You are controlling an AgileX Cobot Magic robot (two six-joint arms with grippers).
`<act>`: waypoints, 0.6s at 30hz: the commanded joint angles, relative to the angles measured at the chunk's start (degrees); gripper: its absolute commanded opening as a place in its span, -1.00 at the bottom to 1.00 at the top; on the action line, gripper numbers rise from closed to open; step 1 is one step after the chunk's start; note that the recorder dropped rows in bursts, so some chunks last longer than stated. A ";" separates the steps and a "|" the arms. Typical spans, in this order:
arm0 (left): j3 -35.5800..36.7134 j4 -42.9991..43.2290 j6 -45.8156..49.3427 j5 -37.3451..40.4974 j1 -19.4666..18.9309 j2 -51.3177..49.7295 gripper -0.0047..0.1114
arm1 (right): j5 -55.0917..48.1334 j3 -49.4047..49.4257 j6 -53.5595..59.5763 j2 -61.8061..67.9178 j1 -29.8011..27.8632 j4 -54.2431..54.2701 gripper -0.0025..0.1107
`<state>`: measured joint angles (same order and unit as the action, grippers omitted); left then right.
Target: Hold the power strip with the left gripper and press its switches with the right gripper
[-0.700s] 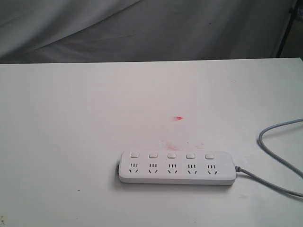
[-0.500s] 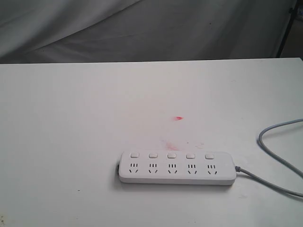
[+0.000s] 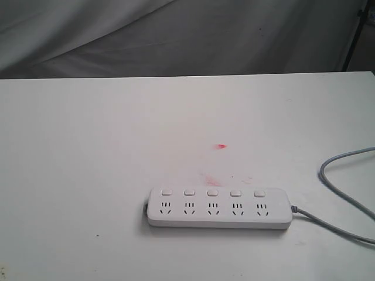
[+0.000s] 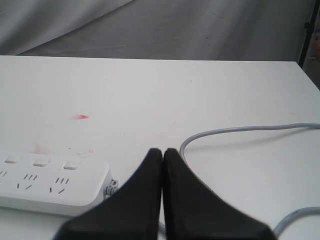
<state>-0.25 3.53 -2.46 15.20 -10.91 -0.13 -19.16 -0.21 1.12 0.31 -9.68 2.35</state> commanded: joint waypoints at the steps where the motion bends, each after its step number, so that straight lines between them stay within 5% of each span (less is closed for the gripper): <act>1: 0.25 0.21 -0.28 0.03 -0.14 0.13 -0.92 | 0.08 0.21 -0.09 -0.31 -0.12 -0.10 -0.96; 18: 0.25 1.00 -0.32 -0.35 -0.14 0.13 -0.92 | 0.08 0.21 -0.09 -0.31 -0.12 -0.10 -0.96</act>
<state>-0.25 4.41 -2.46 15.20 -10.91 -0.13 -19.16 -0.21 1.12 0.31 -9.68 2.35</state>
